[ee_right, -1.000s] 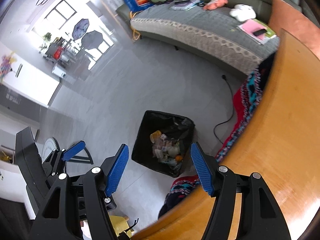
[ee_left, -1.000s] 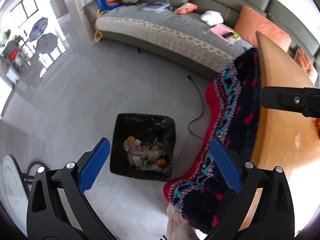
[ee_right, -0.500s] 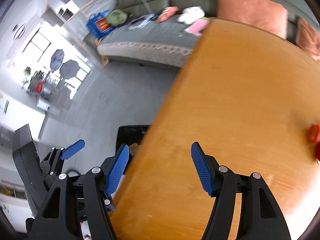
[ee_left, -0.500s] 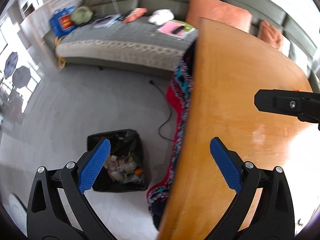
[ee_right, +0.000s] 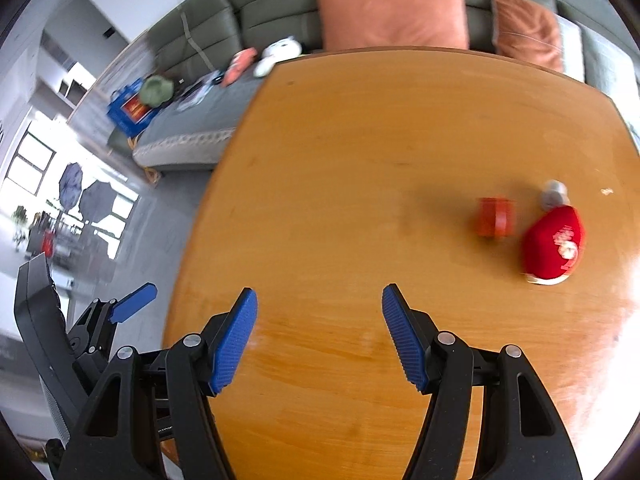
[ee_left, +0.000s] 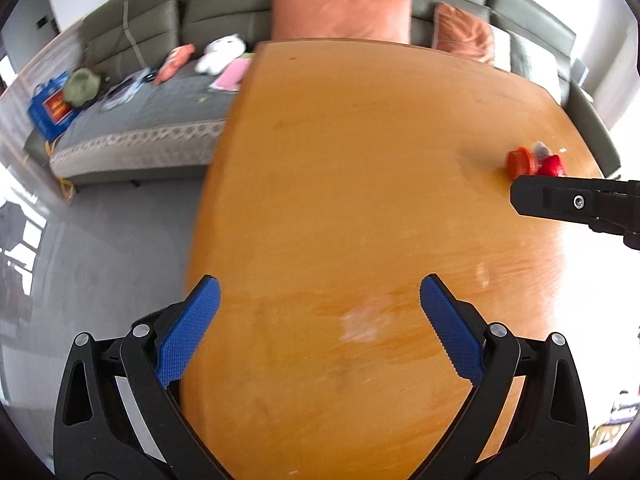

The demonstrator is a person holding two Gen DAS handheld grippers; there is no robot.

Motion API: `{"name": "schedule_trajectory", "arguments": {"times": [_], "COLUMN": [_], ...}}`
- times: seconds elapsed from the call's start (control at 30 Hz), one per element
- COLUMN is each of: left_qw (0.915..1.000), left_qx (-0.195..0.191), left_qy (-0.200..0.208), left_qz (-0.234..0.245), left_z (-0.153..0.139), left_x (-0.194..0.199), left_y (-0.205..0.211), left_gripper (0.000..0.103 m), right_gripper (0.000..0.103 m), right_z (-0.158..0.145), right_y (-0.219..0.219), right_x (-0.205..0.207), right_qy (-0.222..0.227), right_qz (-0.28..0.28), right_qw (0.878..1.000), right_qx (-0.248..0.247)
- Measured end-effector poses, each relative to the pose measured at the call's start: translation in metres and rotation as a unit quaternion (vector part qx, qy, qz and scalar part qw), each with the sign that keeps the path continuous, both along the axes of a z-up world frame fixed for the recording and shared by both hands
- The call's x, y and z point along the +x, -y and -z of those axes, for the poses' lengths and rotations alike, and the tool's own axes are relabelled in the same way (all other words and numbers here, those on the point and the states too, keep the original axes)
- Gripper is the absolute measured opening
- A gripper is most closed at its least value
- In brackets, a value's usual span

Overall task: Collect trash
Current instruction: 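Move both tools back over the table toward the red pouch, then grasp the orange cap with left gripper while right grasps the red pouch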

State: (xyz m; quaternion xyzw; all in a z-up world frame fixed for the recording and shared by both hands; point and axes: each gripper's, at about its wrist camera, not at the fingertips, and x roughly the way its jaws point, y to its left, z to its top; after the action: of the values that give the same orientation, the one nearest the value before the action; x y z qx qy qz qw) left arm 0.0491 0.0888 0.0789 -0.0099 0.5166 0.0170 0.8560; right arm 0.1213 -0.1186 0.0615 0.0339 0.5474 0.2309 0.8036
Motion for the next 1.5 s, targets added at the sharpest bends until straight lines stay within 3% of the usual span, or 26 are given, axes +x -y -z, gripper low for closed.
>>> {"name": "schedule_trajectory", "arguments": {"times": [0.4,0.67,0.83,1.03,1.23,1.3,1.33,1.5], "left_qw": [0.9985,0.9975,0.997,0.9963,0.9951,0.9945,0.9943,0.993], "left_qx": [-0.007,-0.005,-0.002,-0.006,-0.012,-0.017,-0.019,-0.029], "left_qy": [-0.009,-0.017,-0.022,-0.03,-0.038,-0.039,-0.039,-0.043], "left_qz": [0.054,0.068,0.074,0.081,0.091,0.095,0.097,0.106], "left_z": [0.007,0.014,0.02,0.027,0.034,0.036,0.036,0.041], "left_x": [0.04,0.066,0.08,0.094,0.106,0.109,0.109,0.119], "left_y": [0.085,0.114,0.127,0.138,0.15,0.155,0.155,0.164], "left_gripper": [0.097,0.097,0.097,0.097,0.097,0.097,0.097,0.097], "right_gripper": [0.066,0.066,0.066,0.074,0.078,0.075,0.065,0.052], "right_z": [0.011,0.032,0.053,0.069,0.079,0.081,0.081,0.071], "right_y": [0.093,0.15,0.162,0.158,0.155,0.154,0.153,0.16], "right_x": [0.029,0.06,0.08,0.096,0.103,0.107,0.107,0.102], "right_qy": [-0.009,-0.029,-0.051,-0.067,-0.076,-0.08,-0.08,-0.063], "right_qz": [0.071,0.15,0.178,0.211,0.207,0.2,0.192,0.184], "right_qw": [0.997,0.988,0.982,0.975,0.975,0.976,0.978,0.981], "right_qx": [-0.005,-0.021,-0.027,-0.021,-0.019,-0.01,0.002,0.005]}}
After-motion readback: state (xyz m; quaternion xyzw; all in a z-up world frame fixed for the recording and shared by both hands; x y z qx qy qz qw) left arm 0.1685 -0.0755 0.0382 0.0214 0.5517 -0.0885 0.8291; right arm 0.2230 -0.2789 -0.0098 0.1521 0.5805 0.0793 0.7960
